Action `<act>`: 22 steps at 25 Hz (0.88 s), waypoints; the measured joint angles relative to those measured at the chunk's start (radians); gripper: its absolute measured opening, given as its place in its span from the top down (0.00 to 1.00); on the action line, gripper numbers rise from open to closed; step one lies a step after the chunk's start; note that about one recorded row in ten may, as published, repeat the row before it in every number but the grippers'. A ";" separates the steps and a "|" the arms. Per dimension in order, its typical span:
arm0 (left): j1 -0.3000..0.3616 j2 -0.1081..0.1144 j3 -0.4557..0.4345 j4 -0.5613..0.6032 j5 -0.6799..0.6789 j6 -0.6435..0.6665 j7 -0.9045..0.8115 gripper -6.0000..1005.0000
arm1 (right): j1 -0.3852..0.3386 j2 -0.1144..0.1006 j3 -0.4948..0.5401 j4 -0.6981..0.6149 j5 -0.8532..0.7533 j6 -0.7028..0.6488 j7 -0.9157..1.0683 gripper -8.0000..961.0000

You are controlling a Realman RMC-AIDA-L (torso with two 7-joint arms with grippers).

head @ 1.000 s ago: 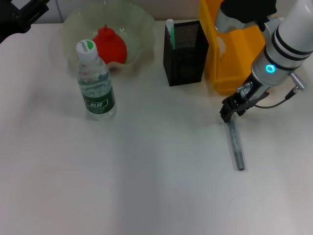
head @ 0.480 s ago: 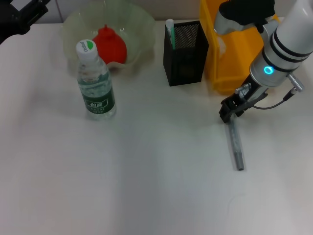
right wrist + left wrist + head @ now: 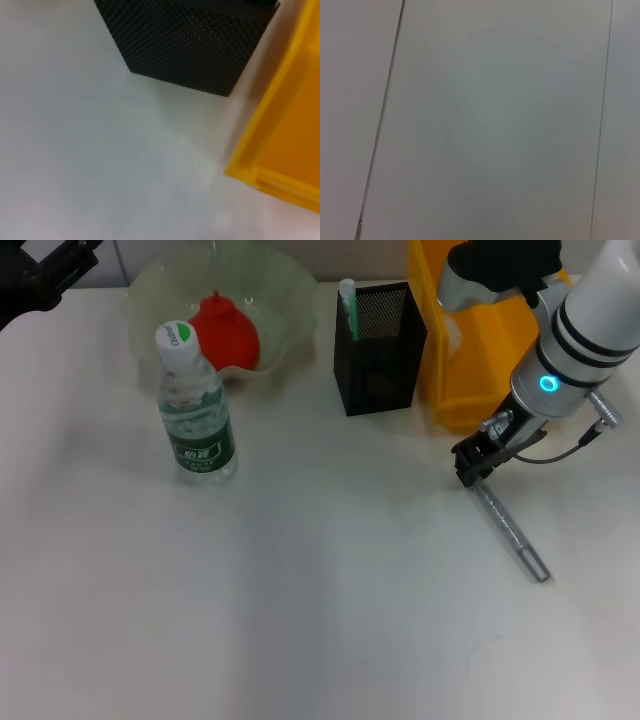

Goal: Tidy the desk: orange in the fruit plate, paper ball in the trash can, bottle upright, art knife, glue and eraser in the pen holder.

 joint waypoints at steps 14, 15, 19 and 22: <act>0.005 0.000 0.000 0.005 0.000 0.002 0.000 0.25 | -0.037 -0.009 0.054 -0.029 0.068 -0.008 -0.060 0.84; 0.005 0.000 0.000 0.005 0.000 0.002 0.000 0.25 | -0.054 -0.012 0.093 -0.051 0.105 -0.021 -0.095 0.84; 0.009 0.000 -0.002 0.005 0.000 0.002 0.000 0.25 | -0.151 -0.035 0.286 -0.124 0.317 -0.092 -0.266 0.84; 0.010 0.000 -0.007 0.005 -0.001 0.002 0.000 0.25 | -0.234 -0.069 0.404 -0.110 0.537 -0.123 -0.402 0.85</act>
